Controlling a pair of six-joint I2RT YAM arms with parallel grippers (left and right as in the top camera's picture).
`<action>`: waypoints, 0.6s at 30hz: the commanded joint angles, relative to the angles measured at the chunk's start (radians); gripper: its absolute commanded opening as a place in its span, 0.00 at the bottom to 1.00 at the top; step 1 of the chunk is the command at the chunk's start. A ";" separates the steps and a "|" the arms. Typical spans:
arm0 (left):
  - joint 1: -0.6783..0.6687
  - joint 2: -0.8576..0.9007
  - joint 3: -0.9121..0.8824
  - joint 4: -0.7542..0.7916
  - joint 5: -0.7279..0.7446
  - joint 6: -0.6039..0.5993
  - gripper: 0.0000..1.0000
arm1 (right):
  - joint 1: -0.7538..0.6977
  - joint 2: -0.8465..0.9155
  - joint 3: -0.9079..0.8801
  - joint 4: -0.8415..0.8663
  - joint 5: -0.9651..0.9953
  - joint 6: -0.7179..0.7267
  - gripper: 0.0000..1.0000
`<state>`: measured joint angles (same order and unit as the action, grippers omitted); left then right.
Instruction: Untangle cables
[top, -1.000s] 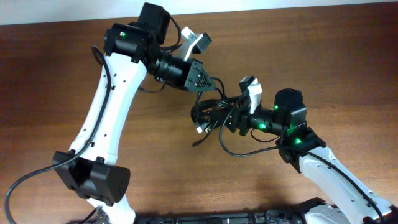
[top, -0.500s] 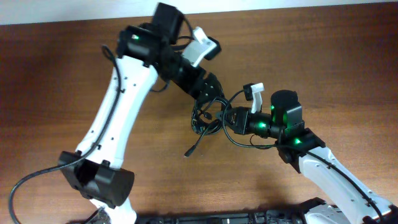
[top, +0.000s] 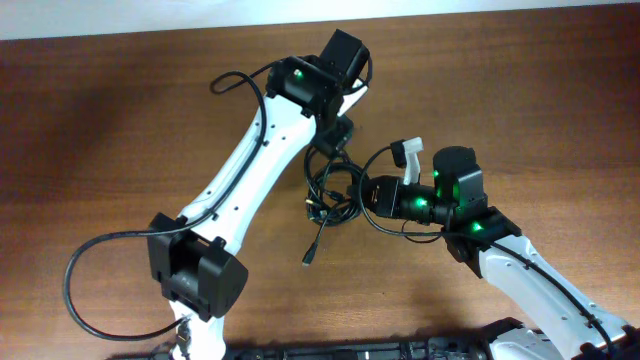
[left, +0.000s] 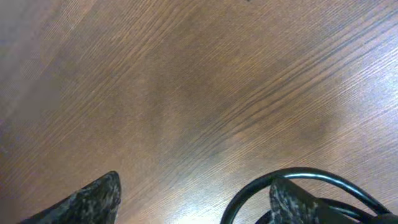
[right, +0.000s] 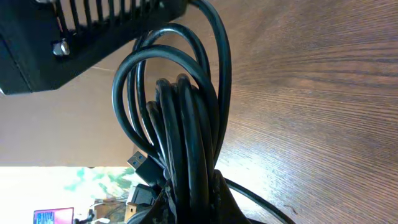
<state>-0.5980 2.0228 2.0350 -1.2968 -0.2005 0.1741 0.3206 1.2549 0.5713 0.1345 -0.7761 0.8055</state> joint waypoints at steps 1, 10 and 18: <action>0.003 0.011 0.012 -0.038 -0.003 -0.012 0.76 | 0.000 -0.018 0.012 0.011 -0.032 -0.070 0.04; 0.003 -0.069 0.138 -0.143 0.243 0.040 0.85 | 0.000 -0.018 0.012 0.010 0.016 -0.072 0.04; 0.003 -0.056 -0.032 -0.102 0.147 0.040 0.88 | 0.000 -0.018 0.012 0.010 -0.002 -0.072 0.04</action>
<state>-0.5980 1.9705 2.0464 -1.4242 0.0055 0.1982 0.3206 1.2549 0.5713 0.1345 -0.7578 0.7475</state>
